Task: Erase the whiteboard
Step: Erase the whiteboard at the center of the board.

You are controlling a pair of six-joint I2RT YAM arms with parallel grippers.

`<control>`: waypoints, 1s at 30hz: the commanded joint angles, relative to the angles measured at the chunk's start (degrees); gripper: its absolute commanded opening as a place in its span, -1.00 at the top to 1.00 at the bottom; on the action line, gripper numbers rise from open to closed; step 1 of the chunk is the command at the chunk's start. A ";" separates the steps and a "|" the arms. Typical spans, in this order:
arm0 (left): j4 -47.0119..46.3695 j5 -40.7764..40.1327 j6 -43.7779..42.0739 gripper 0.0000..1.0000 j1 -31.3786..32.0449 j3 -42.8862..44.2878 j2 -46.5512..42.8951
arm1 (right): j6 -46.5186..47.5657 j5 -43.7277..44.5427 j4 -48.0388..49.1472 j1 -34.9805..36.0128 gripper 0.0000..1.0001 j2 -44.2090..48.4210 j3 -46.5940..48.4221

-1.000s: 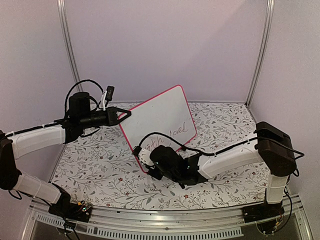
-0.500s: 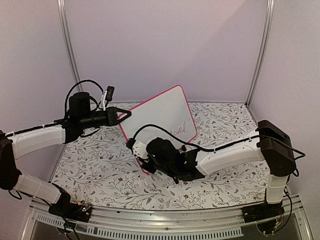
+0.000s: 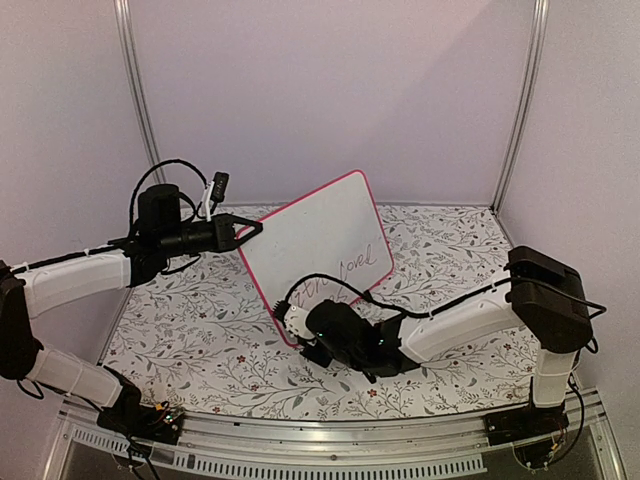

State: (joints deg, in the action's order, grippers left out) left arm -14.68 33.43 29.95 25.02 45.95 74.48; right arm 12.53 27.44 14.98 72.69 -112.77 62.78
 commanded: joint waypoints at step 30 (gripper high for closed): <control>-2.90 4.84 2.54 1.00 1.36 -0.06 -1.84 | -3.43 -6.45 -3.44 -9.81 0.52 0.45 10.16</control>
State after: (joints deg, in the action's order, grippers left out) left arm -15.29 31.53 29.61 24.88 45.95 74.48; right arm 10.09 21.65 9.58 65.65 -111.11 71.81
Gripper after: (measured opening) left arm 0.022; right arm 0.242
